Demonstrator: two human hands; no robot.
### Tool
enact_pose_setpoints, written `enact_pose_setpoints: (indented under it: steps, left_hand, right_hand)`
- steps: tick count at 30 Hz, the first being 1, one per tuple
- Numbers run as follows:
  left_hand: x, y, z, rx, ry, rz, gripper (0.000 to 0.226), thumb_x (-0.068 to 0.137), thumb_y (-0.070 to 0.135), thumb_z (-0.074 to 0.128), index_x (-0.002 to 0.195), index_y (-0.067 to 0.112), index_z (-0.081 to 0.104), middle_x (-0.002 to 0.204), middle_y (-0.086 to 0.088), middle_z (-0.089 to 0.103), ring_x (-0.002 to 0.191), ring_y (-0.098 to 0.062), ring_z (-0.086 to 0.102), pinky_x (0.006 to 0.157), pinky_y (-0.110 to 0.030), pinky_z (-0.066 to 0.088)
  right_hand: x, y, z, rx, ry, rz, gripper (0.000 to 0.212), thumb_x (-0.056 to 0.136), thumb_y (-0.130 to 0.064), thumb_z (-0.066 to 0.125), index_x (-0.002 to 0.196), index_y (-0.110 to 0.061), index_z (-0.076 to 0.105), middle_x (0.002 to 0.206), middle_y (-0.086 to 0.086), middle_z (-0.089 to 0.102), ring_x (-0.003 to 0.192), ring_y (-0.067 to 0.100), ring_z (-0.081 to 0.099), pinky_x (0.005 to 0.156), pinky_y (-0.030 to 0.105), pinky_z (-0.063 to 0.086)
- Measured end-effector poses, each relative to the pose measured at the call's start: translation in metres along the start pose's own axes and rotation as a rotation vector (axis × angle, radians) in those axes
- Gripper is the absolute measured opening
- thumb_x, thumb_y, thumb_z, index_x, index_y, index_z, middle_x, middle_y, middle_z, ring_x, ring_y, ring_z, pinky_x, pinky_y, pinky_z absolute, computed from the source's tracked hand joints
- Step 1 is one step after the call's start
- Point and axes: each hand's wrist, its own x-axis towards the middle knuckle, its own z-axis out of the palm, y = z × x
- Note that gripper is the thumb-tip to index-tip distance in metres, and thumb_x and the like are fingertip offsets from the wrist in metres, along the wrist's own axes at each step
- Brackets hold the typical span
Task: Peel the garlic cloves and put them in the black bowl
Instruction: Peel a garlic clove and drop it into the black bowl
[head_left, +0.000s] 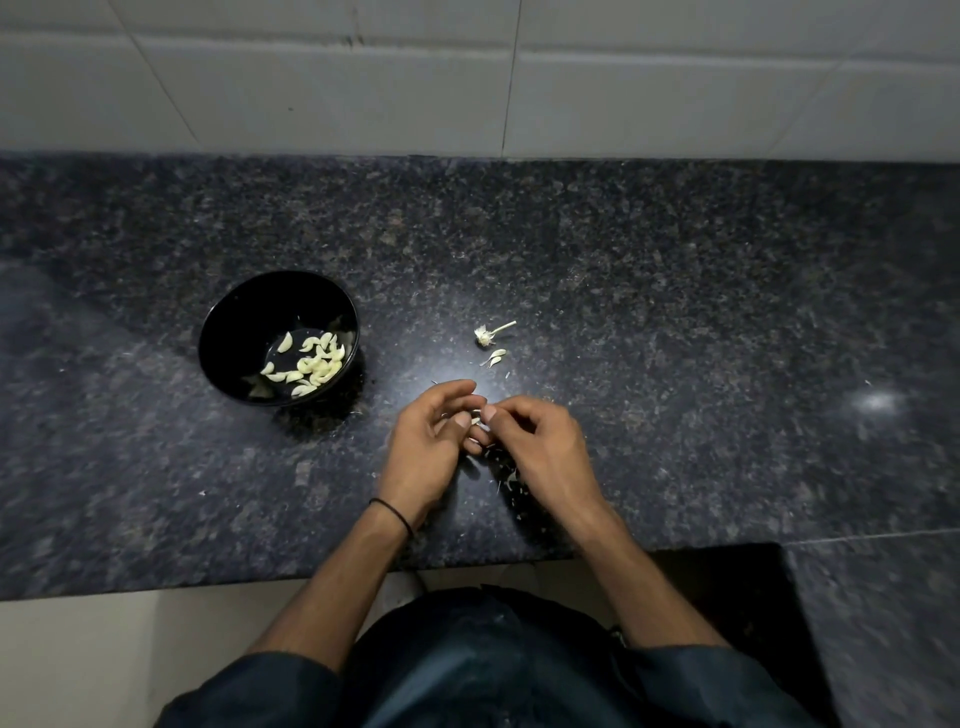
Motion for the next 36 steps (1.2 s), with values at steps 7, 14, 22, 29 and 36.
enact_pose_setpoints:
  steps: [7, 14, 22, 29, 36]
  left_hand:
    - [0.0, 0.002, 0.007, 0.052, -0.025, 0.014, 0.033, 0.103, -0.003, 0.042, 0.125, 0.012, 0.061, 0.117, -0.009, 0.069, 0.076, -0.02, 0.069, 0.064, -0.032, 0.057]
    - [-0.007, 0.005, 0.008, 0.283, -0.062, 0.16, 0.05, 0.099, -0.01, 0.038, 0.136, 0.02, 0.053, 0.133, 0.004, 0.061, 0.112, -0.004, 0.065, 0.084, -0.038, 0.06]
    - [-0.008, 0.007, 0.007, 0.36, 0.062, 0.249, 0.028, 0.094, 0.006, 0.065, 0.117, 0.021, 0.071, 0.094, 0.012, 0.076, 0.092, 0.0, 0.072, 0.09, -0.026, 0.056]
    - [-0.01, 0.004, -0.006, 0.559, 0.091, 0.471, 0.016, 0.087, 0.015, 0.076, 0.103, 0.017, 0.077, 0.11, 0.009, 0.072, 0.119, -0.009, 0.059, 0.105, -0.024, 0.042]
    - [-0.017, -0.004, -0.028, 0.622, 0.232, 0.419, 0.007, 0.09, 0.008, 0.071, 0.09, 0.014, 0.075, 0.1, 0.007, 0.071, 0.102, -0.011, 0.06, 0.094, -0.013, 0.039]
  right_hand:
    - [0.003, 0.003, -0.002, 0.042, 0.087, 0.023, 0.014, 0.092, -0.017, 0.067, 0.08, -0.017, 0.074, 0.075, -0.004, 0.073, 0.073, 0.01, 0.068, 0.07, 0.025, 0.052]
    - [0.006, 0.006, -0.007, 0.089, 0.189, 0.029, 0.012, 0.092, -0.02, 0.07, 0.083, -0.016, 0.075, 0.077, -0.004, 0.073, 0.077, 0.014, 0.067, 0.074, 0.028, 0.051]
    - [0.007, 0.008, -0.008, 0.113, 0.191, 0.001, 0.012, 0.092, -0.021, 0.07, 0.082, -0.017, 0.075, 0.076, -0.006, 0.072, 0.074, 0.008, 0.065, 0.073, 0.025, 0.05]
    - [0.003, 0.0, -0.004, 0.134, 0.081, -0.011, 0.012, 0.093, -0.019, 0.069, 0.084, -0.017, 0.076, 0.079, -0.005, 0.074, 0.078, 0.009, 0.068, 0.072, 0.019, 0.051]
    - [0.009, 0.005, 0.009, 0.055, -0.028, -0.056, 0.016, 0.096, -0.024, 0.066, 0.086, -0.016, 0.075, 0.083, -0.003, 0.072, 0.079, 0.006, 0.065, 0.075, 0.025, 0.049]
